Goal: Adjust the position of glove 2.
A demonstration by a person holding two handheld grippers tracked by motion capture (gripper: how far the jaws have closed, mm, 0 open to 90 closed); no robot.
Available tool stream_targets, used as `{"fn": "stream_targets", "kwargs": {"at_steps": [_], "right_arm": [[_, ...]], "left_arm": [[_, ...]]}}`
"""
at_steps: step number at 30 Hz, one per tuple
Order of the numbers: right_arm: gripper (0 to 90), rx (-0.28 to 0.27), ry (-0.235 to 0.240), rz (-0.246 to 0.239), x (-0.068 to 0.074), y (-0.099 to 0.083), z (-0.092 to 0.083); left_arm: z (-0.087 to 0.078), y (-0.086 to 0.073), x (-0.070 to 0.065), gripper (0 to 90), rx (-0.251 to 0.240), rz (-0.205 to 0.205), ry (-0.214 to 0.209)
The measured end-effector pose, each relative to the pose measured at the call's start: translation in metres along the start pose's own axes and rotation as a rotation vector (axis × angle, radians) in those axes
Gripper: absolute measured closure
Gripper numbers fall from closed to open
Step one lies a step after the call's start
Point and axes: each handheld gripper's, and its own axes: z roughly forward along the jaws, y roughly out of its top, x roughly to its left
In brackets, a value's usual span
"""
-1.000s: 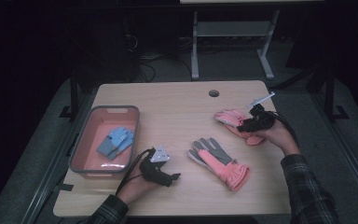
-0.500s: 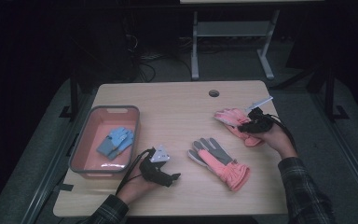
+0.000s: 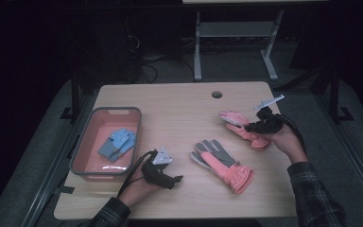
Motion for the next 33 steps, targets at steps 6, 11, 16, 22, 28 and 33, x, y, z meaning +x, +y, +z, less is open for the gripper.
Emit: {"fn": "stream_targets", "kwargs": {"at_steps": [6,11,16,22,28,33], "right_arm": [[84.4,-0.021,0.015,-0.011,0.011,0.002,-0.016],[84.4,-0.024,0.018,-0.015,0.027,0.004,-0.029],[84.2,-0.023,0.030,-0.024,0.044,0.006,-0.041],[84.1,-0.028,0.048,-0.041,0.061,0.007,-0.049],[83.9,-0.017,0.072,-0.069,0.085,0.006,-0.050],[83.8,-0.003,0.084,-0.092,0.099,0.006,-0.048]], "left_arm": [[0.000,0.000,0.000,12.9,-0.001,0.000,0.000],[0.000,0.000,0.000,13.0,-0.001,0.001,0.000],[0.000,0.000,0.000,12.9,-0.001,-0.002,-0.001],[0.000,0.000,0.000,13.0,-0.004,0.000,0.003],[0.000,0.000,0.000,12.9,-0.005,0.000,0.002],[0.000,0.000,0.000,12.9,-0.005,0.001,0.003]]}}
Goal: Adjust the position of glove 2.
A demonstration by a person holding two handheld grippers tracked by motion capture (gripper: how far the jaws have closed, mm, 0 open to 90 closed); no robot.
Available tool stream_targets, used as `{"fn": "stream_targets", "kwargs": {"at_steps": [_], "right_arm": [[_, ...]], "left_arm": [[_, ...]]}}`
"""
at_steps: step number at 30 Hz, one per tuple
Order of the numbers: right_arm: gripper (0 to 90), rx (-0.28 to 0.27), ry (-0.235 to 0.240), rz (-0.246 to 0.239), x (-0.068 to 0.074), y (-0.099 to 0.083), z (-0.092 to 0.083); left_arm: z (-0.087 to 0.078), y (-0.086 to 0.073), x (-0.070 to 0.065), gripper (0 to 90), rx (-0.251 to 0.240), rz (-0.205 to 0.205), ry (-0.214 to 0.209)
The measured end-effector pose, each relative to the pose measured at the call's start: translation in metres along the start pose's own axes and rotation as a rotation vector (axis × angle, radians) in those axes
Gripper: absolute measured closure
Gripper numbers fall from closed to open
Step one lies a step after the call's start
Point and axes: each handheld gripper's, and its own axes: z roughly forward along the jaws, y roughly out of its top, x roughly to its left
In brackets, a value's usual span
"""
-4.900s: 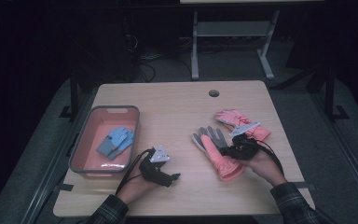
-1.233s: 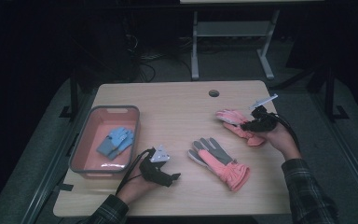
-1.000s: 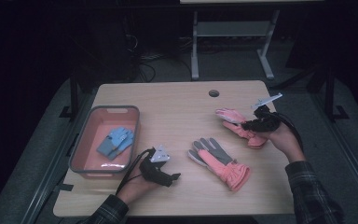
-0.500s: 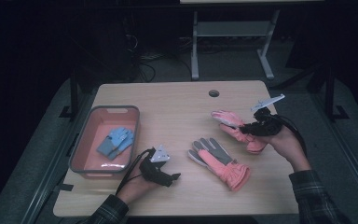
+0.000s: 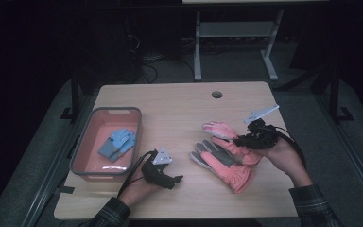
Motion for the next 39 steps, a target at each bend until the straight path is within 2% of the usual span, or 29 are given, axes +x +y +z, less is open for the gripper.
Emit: {"fn": "stream_targets", "kwargs": {"at_steps": [3,8,12,18,19,20,21,22,23,24,27,28,32,35,39], "right_arm": [[83.6,0.004,0.012,-0.007,0.013,0.001,0.000],[83.2,0.031,0.022,-0.020,0.025,0.003,0.005],[82.6,0.047,0.026,-0.035,0.029,0.003,0.012],[76.1,0.061,0.050,-0.051,0.035,0.004,0.022],[73.7,0.059,0.053,-0.053,0.035,0.004,0.023],[67.6,0.057,0.056,-0.054,0.035,0.004,0.023],[67.6,0.057,0.056,-0.054,0.035,0.004,0.023],[61.2,0.051,0.059,-0.053,0.036,0.004,0.023],[61.2,0.051,0.059,-0.053,0.036,0.004,0.023],[55.4,0.046,0.059,-0.060,0.036,0.004,0.023],[50.8,0.041,0.065,-0.058,0.037,0.005,0.021],[45.3,0.028,0.066,-0.063,0.038,0.006,0.019],[38.7,-0.003,0.062,-0.064,0.039,0.007,0.011],[38.1,-0.021,0.057,-0.065,0.039,0.008,0.006],[40.8,-0.061,0.044,-0.040,0.029,0.005,-0.005]], "left_arm": [[0.000,0.000,0.000,13.0,0.005,0.000,-0.001],[0.000,0.000,0.000,12.9,0.004,-0.008,-0.005],[0.000,0.000,0.000,13.0,0.003,-0.003,-0.002],[0.000,0.000,0.000,12.9,0.001,0.000,-0.001],[0.000,0.000,0.000,12.9,0.001,0.000,-0.001],[0.000,0.000,0.000,12.9,0.001,-0.001,-0.001],[0.000,0.000,0.000,13.0,0.001,-0.001,-0.001],[0.000,0.000,0.000,13.0,0.002,-0.001,-0.001],[0.000,0.000,0.000,13.0,0.002,-0.007,-0.003],[0.000,0.000,0.000,13.0,0.003,-0.008,-0.004],[0.000,0.000,0.000,12.9,0.004,-0.006,-0.004],[0.000,0.000,0.000,13.0,0.003,-0.005,-0.004],[0.000,0.000,0.000,13.0,0.003,-0.004,-0.005],[0.000,0.000,0.000,12.9,0.003,-0.005,-0.004],[0.000,0.000,0.000,13.0,0.004,-0.005,-0.004]]}}
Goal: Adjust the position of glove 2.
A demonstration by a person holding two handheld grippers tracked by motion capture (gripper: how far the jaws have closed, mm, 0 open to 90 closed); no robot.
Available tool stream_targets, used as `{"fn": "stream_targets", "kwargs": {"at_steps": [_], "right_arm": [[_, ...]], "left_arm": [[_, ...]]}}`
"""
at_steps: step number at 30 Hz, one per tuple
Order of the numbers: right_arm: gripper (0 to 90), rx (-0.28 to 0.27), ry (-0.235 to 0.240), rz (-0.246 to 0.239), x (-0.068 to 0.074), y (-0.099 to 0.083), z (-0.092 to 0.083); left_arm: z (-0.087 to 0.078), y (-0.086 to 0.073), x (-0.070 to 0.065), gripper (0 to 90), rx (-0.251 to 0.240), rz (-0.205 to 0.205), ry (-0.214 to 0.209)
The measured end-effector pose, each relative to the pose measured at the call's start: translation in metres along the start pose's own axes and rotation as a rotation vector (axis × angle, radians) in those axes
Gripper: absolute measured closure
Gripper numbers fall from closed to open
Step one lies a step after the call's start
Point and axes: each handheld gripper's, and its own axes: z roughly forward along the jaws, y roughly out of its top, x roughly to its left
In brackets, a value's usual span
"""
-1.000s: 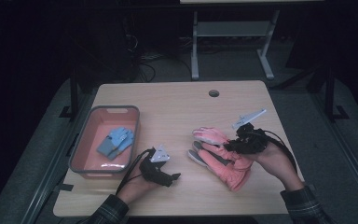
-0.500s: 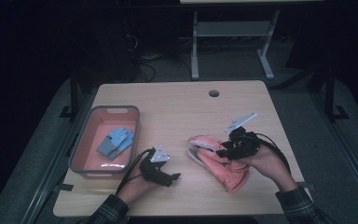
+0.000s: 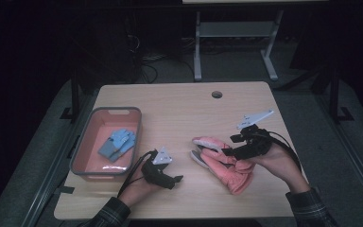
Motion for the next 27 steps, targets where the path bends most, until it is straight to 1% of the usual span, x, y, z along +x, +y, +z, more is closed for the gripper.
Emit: {"fn": "stream_targets", "kwargs": {"at_steps": [2,3,4,5,6,7,8,9,10,11,12,13,14,15,16,17,18,19,20,21,22,23,24,27], "right_arm": [[46.1,-0.015,-0.016,0.017,-0.009,-0.004,-0.006],[50.5,-0.021,-0.024,0.023,-0.012,-0.005,-0.007],[53.4,-0.025,-0.034,0.026,-0.017,-0.008,-0.009],[53.4,-0.025,-0.034,0.026,-0.017,-0.008,-0.009],[57.7,-0.026,-0.045,0.042,-0.022,-0.011,-0.010],[61.5,-0.025,-0.055,0.051,-0.027,-0.014,-0.011],[64.7,-0.022,-0.073,0.068,-0.034,-0.018,-0.012],[74.5,-0.016,-0.088,0.088,-0.044,-0.025,-0.012],[79.1,-0.013,-0.091,0.098,-0.051,-0.031,-0.012],[84.4,-0.009,-0.089,0.104,-0.056,-0.036,-0.010],[87.8,-0.005,-0.091,0.103,-0.059,-0.040,-0.009],[89.7,-0.005,-0.097,0.109,-0.065,-0.047,-0.007],[89.7,-0.005,-0.097,0.109,-0.065,-0.047,-0.007],[89.8,-0.003,-0.098,0.119,-0.069,-0.052,-0.006],[89.8,0.005,-0.094,0.124,-0.078,-0.064,-0.002],[89.8,0.011,-0.099,0.125,-0.081,-0.068,0.000],[89.8,0.024,-0.099,0.135,-0.085,-0.076,0.002],[89.8,0.024,-0.094,0.140,-0.088,-0.081,0.004],[89.8,0.026,-0.071,0.151,-0.091,-0.089,0.006],[89.8,0.026,-0.071,0.151,-0.091,-0.089,0.006],[89.8,0.030,-0.062,0.154,-0.092,-0.094,0.008],[89.8,0.036,-0.058,0.150,-0.093,-0.099,0.010],[89.7,0.051,-0.041,0.138,-0.093,-0.106,0.015],[89.7,0.072,-0.020,0.126,-0.092,-0.109,0.023]], "left_arm": [[0.000,0.000,0.000,13.7,-0.004,0.000,0.001],[0.000,0.000,0.000,14.6,-0.004,0.000,0.001],[0.000,0.000,0.000,17.0,-0.002,-0.003,0.001],[-0.001,0.001,0.000,17.0,0.000,-0.007,0.005],[-0.003,0.002,0.001,21.5,0.007,-0.001,0.014],[-0.004,0.003,0.001,26.3,0.013,-0.007,0.022],[-0.004,0.004,0.001,31.0,0.017,-0.004,0.028],[-0.007,0.008,0.000,41.9,0.006,-0.005,0.033],[-0.008,0.010,-0.001,48.0,0.005,-0.001,0.037],[-0.009,0.012,-0.002,54.4,-0.002,-0.007,0.034],[-0.010,0.015,-0.002,61.6,-0.007,-0.002,0.024],[-0.010,0.018,-0.004,68.0,-0.011,-0.005,0.017],[-0.010,0.018,-0.004,74.9,-0.011,-0.005,0.017],[-0.010,0.021,-0.005,74.9,-0.015,-0.006,0.013],[-0.008,0.027,-0.008,84.4,-0.021,-0.005,-0.004],[-0.005,0.031,-0.010,87.6,-0.022,-0.004,-0.015],[-0.003,0.033,-0.012,88.6,-0.017,-0.006,-0.020],[0.000,0.035,-0.014,88.6,-0.008,0.006,-0.025],[0.003,0.037,-0.015,88.7,-0.003,0.008,-0.032],[0.003,0.037,-0.015,88.7,-0.003,0.008,-0.032],[0.006,0.038,-0.017,88.7,0.005,0.014,-0.036],[0.010,0.040,-0.020,88.7,0.010,0.017,-0.038],[0.017,0.043,-0.023,88.6,0.022,0.022,-0.044],[0.026,0.047,-0.025,88.4,0.032,0.018,-0.051]]}}
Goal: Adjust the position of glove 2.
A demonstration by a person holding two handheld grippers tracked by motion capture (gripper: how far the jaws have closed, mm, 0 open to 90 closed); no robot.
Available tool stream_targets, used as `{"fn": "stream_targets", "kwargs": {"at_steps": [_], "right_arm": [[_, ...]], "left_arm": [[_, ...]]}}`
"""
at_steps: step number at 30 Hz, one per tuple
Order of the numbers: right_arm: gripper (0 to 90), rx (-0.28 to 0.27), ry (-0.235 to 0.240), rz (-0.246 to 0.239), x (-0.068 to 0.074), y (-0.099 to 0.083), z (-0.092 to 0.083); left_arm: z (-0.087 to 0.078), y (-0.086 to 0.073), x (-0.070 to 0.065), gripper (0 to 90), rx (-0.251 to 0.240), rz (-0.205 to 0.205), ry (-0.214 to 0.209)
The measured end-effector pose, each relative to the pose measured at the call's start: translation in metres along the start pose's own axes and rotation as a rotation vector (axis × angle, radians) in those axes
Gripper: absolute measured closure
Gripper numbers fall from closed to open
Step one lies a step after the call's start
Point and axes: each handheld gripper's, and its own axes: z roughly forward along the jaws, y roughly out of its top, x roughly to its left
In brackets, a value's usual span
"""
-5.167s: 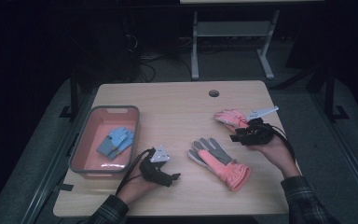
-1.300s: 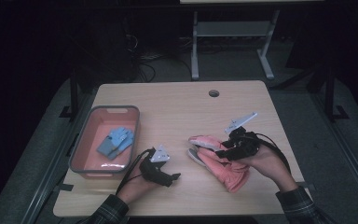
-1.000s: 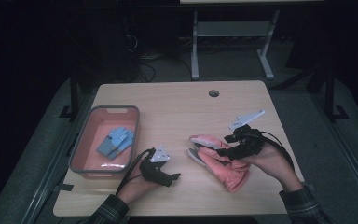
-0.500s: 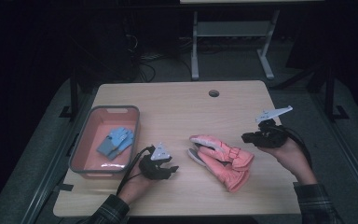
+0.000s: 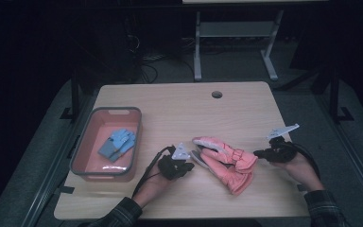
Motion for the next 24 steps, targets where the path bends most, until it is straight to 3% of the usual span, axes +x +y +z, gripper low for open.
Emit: {"fn": "stream_targets", "kwargs": {"at_steps": [4,10,16,24], "right_arm": [[89.7,0.016,0.040,-0.017,0.004,0.001,0.009],[89.7,-0.009,0.078,-0.056,0.011,0.004,0.007],[89.7,-0.015,0.125,-0.102,0.027,0.008,0.003],[89.7,-0.011,0.166,-0.155,0.046,0.013,0.001]], "left_arm": [[0.008,0.005,0.002,87.6,0.010,0.006,0.005],[0.014,0.009,0.008,87.3,0.016,0.000,0.016],[0.014,0.015,0.020,87.4,-0.001,-0.013,0.043],[0.013,0.020,0.029,87.4,-0.017,-0.047,0.043]]}}
